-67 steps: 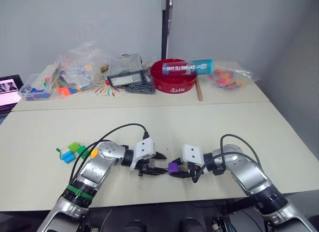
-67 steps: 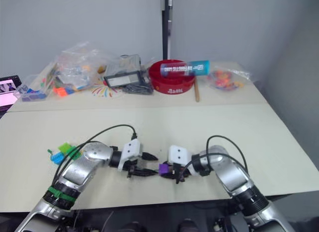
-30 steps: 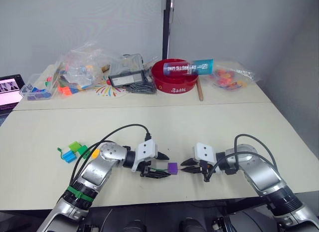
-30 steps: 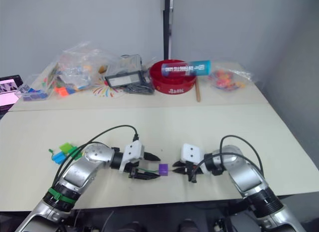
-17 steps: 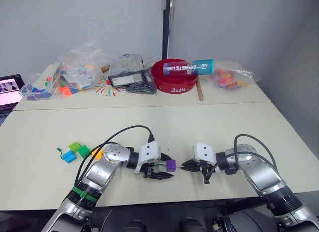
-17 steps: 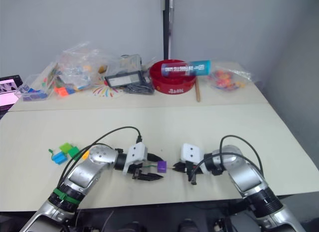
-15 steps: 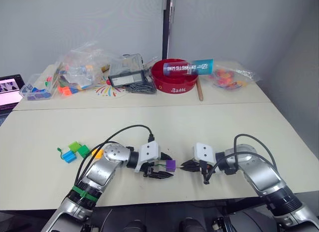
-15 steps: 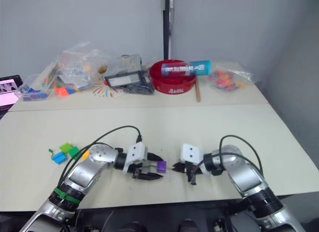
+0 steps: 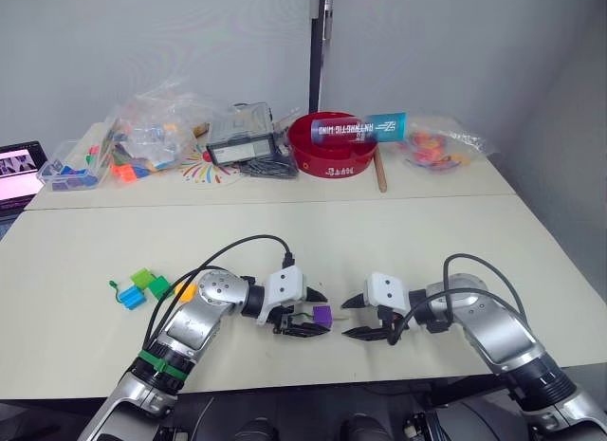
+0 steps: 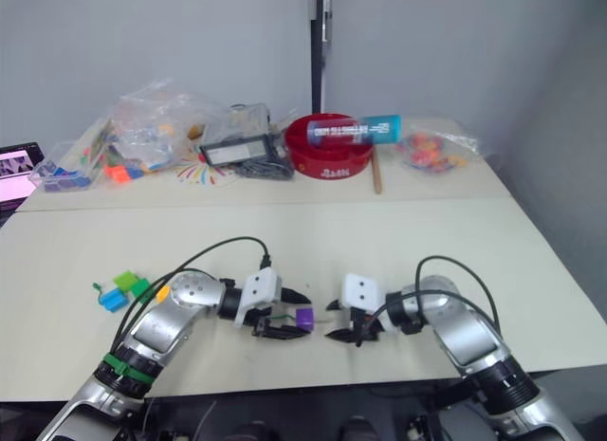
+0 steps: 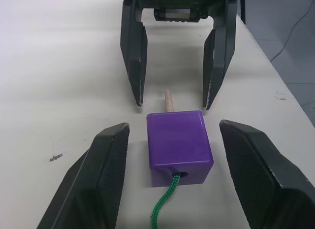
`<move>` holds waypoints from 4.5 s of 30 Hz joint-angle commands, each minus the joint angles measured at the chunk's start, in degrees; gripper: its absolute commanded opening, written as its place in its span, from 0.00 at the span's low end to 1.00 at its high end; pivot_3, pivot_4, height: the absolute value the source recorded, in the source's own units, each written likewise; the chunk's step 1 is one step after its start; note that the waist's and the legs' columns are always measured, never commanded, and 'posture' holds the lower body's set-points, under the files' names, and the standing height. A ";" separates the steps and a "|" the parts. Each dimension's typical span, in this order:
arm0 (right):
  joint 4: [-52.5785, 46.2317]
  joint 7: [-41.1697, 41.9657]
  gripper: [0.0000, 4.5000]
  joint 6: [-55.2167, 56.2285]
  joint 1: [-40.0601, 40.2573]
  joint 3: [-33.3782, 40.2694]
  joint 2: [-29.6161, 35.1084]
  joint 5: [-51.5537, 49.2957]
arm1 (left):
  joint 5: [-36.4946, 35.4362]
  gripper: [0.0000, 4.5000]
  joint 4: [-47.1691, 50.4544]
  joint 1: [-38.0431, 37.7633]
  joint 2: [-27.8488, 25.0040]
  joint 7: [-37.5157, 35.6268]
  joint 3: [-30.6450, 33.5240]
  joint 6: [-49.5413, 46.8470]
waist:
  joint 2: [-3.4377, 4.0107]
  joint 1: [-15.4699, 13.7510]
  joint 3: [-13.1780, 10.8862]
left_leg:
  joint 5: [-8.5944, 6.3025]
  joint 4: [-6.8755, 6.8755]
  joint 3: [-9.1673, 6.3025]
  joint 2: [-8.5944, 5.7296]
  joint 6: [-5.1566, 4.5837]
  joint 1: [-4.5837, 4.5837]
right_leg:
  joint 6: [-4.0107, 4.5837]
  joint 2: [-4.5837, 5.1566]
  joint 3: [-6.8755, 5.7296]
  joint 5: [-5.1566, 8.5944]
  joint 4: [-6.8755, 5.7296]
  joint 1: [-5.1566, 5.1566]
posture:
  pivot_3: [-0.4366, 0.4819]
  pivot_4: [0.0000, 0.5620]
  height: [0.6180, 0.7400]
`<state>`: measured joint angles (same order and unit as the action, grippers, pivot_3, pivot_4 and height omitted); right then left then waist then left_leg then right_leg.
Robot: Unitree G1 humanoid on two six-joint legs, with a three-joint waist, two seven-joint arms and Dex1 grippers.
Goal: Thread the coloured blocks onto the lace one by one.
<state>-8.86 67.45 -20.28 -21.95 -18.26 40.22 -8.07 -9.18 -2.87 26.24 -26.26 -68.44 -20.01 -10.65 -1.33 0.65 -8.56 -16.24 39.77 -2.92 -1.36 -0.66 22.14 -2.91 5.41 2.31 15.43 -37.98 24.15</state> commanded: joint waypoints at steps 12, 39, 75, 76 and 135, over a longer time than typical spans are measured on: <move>-2.26 -1.26 0.60 -0.70 -0.24 1.67 -0.58 -0.84 | -0.62 0.26 -1.04 0.36 0.67 -1.74 0.03 1.82 | 0.00 0.00 0.00 | 0.00 0.00 0.00 0.00 0.00 0.00 | 0.00 0.00 0.00 0.00 0.00 0.00 | 0.48 0.27 1.00; -0.92 -1.82 0.00 0.90 0.68 -1.10 -0.86 0.88 | -0.53 0.26 -3.57 -0.33 -6.34 -5.25 3.46 6.00 | 0.00 0.07 0.00 | 0.00 -0.01 0.00 0.02 0.00 -0.02 | 0.00 -0.02 0.00 0.00 0.00 0.00 | 0.48 0.27 1.00; 1.62 1.51 0.00 4.57 -3.00 -2.45 -2.90 1.97 | -0.35 0.26 -32.82 -4.63 -31.72 -15.85 16.18 24.09 | 0.05 2.34 0.02 | 0.00 -0.72 0.48 0.34 0.00 -0.81 | 0.04 -0.16 0.01 0.01 -0.10 -0.02 | 0.48 0.27 1.00; 1.49 1.53 0.00 4.55 -2.87 -2.42 -2.86 1.91 | -0.42 0.26 -32.38 -5.04 -31.73 -15.98 16.34 24.01 | 0.05 2.34 0.02 | 0.00 -0.74 0.48 0.33 -0.01 -0.81 | 0.04 -0.15 0.01 0.00 -0.10 -0.02 | 0.48 0.27 1.00; 9.33 5.49 0.00 10.57 -6.93 -1.39 -0.76 2.87 | -1.09 0.26 -21.34 -12.40 -33.25 -15.21 21.38 17.60 | 0.05 2.01 0.02 | -0.02 -0.85 0.55 0.31 -0.02 -0.81 | 0.05 -0.05 0.02 0.00 -0.04 0.02 | 0.48 0.27 1.00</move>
<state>0.72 72.50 -10.78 -27.87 -21.03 38.83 -5.08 -11.99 -22.77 15.47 -58.28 -82.79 2.45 7.40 -1.27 2.66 -8.54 -16.25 38.93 -2.36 -1.05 -0.68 21.33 -2.86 5.36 2.33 15.43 -38.02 24.18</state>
